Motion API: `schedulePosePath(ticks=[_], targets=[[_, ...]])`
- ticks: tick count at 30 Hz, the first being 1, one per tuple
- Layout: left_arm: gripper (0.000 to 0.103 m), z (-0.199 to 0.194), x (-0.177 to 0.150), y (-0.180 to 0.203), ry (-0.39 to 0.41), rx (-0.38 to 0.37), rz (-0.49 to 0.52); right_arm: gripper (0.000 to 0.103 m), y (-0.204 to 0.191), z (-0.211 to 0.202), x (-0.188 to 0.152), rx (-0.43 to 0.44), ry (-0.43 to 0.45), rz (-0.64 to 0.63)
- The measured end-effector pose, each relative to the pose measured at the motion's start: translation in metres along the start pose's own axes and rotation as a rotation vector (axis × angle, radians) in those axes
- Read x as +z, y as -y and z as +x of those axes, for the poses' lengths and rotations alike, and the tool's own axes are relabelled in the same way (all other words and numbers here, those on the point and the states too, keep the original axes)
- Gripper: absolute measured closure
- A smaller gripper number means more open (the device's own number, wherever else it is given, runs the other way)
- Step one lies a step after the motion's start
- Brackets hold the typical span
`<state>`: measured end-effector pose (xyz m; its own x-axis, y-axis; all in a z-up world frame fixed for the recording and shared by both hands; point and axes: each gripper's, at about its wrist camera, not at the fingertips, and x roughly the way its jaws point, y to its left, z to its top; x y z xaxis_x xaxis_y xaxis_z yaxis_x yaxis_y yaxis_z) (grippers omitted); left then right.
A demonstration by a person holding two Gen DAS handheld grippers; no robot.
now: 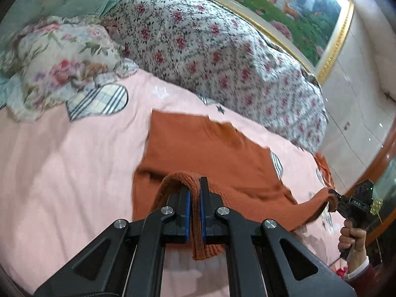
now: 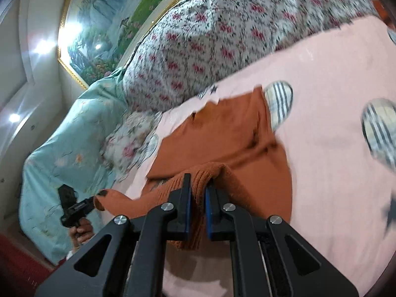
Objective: Fold small clothes
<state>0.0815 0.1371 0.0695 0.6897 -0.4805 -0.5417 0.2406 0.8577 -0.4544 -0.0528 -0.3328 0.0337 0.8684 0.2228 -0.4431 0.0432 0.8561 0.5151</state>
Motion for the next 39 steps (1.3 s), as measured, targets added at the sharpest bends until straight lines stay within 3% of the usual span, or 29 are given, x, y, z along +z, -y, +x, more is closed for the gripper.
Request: schedulePosePath(ticks=[5, 11, 24, 26, 28, 30, 33, 35, 37, 39], targets=[[0.099, 0.061, 0.045, -0.01, 0.005, 0.049, -0.015, 0.093, 0.015, 0.063, 0.054, -0.059, -0.033, -0.005], [0.099, 0.129, 0.079, -0.035, -0.034, 0.105, -0.03, 0.093, 0.033, 0.12, 0.09, -0.116, -0.058, -0.007], [0.096, 0.243, 0.088, -0.07, -0.209, 0.19, -0.038, 0.09, 0.091, 0.187, 0.1, -0.325, -0.154, 0.069], [0.09, 0.237, 0.082, -0.069, -0.224, 0.173, -0.044, 0.087, 0.089, 0.181, 0.097, -0.334, -0.156, 0.076], [0.07, 0.22, 0.073, -0.06, -0.213, 0.115, -0.039, 0.077, 0.075, 0.165, 0.093, -0.351, -0.114, 0.043], [0.065, 0.198, 0.056, -0.041, -0.205, 0.072, 0.009, 0.067, 0.05, 0.144, 0.085, -0.39, -0.046, -0.047], [0.056, 0.183, 0.029, -0.009, -0.232, 0.004, 0.08, 0.066, 0.019, 0.138, 0.068, -0.305, -0.068, -0.143], [0.054, 0.187, 0.01, 0.013, -0.289, -0.024, 0.145, 0.065, -0.002, 0.157, 0.045, -0.17, -0.209, -0.219], [0.054, 0.203, -0.007, 0.03, -0.344, -0.011, 0.214, 0.065, -0.012, 0.179, 0.027, -0.105, -0.328, -0.262], [0.055, 0.218, -0.011, 0.037, -0.368, 0.049, 0.28, 0.065, -0.015, 0.201, 0.012, -0.112, -0.421, -0.325]])
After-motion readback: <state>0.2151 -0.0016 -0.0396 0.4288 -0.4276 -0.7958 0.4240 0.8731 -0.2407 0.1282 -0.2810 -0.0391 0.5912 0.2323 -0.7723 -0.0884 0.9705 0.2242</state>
